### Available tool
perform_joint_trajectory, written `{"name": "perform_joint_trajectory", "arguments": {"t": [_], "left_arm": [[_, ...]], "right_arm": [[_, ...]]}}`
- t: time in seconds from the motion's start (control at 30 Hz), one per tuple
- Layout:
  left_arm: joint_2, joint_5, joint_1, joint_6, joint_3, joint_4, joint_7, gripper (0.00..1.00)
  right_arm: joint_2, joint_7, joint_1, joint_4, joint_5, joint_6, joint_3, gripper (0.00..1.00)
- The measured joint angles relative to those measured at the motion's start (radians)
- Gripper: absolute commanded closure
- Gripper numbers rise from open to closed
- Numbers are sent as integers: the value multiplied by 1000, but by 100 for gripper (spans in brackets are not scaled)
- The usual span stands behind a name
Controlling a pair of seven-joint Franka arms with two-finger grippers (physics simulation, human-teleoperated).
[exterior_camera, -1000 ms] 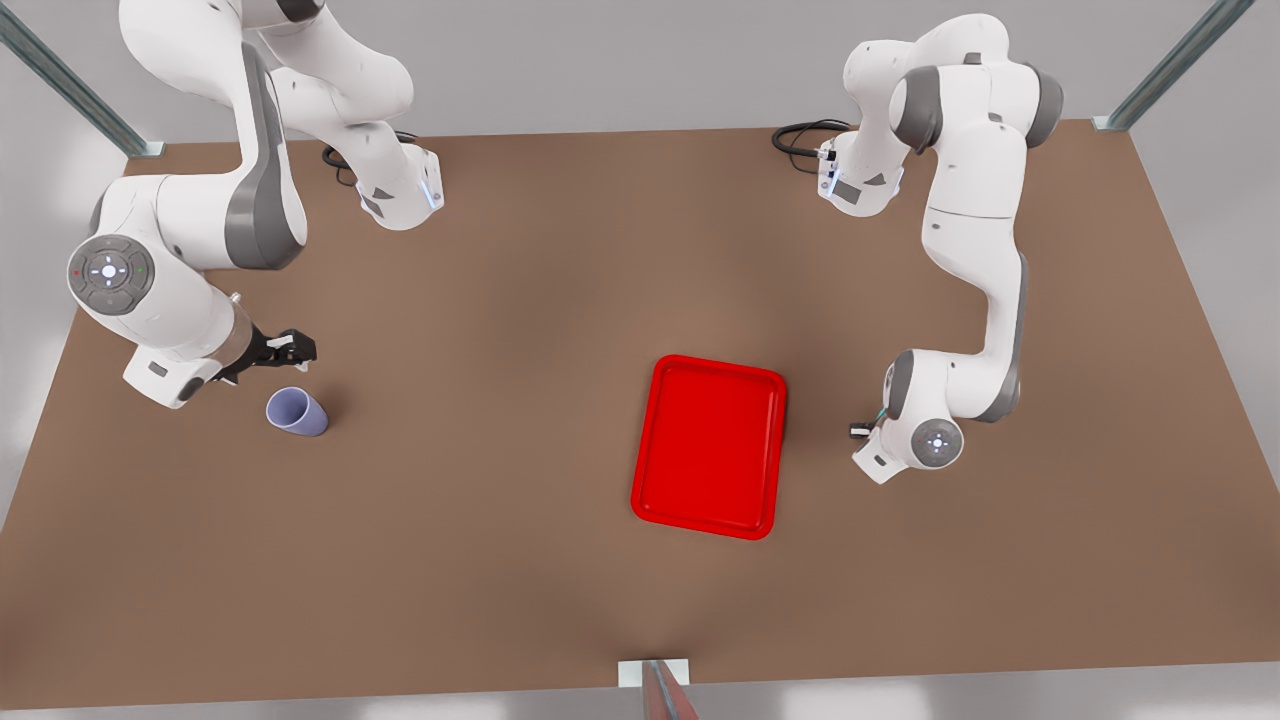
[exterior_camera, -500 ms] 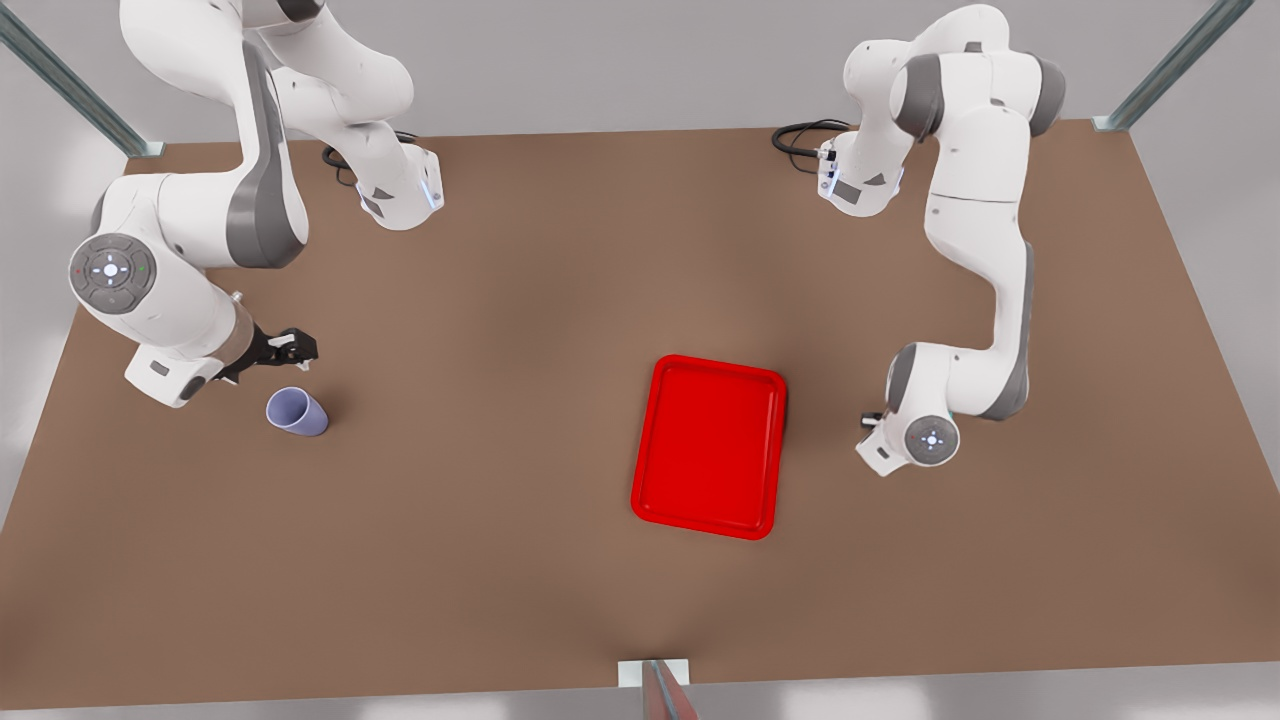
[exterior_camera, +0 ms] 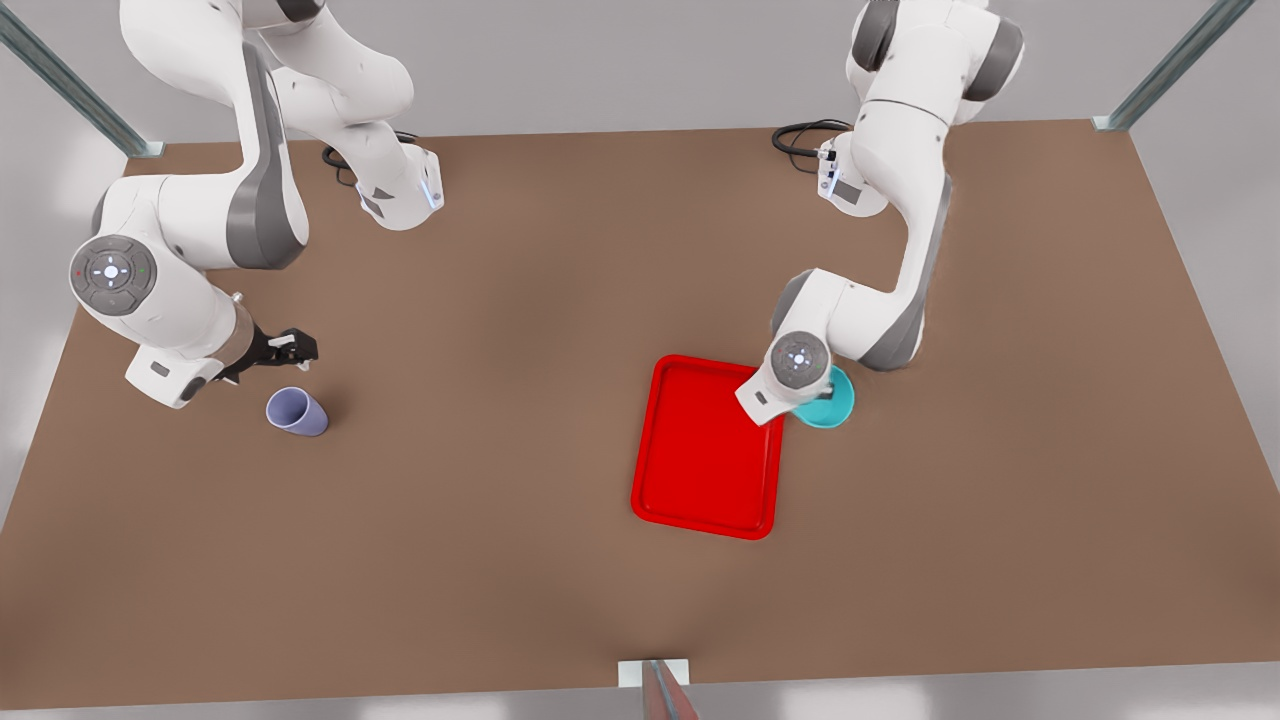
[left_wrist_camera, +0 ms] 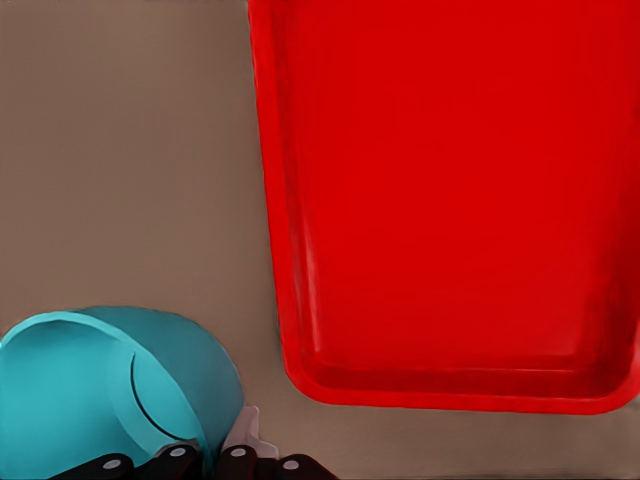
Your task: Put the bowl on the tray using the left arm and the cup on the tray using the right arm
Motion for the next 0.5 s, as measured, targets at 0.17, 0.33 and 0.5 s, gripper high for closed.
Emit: {"name": "perform_joint_trajectory", "arguments": {"t": [0.17, 0.33, 0.5], "left_arm": [[137, -118, -272, 75, 182, 67, -7, 78], [168, -170, -301, 139, 182, 9, -9, 77], [210, -178, -315, 189, 185, -16, -10, 72]], "right_arm": [[0, 0, 0, 0, 0, 2, 0, 0], [0, 1, 2, 0, 0, 3, 0, 0], [1, 0, 2, 0, 0, 3, 0, 0]]}}
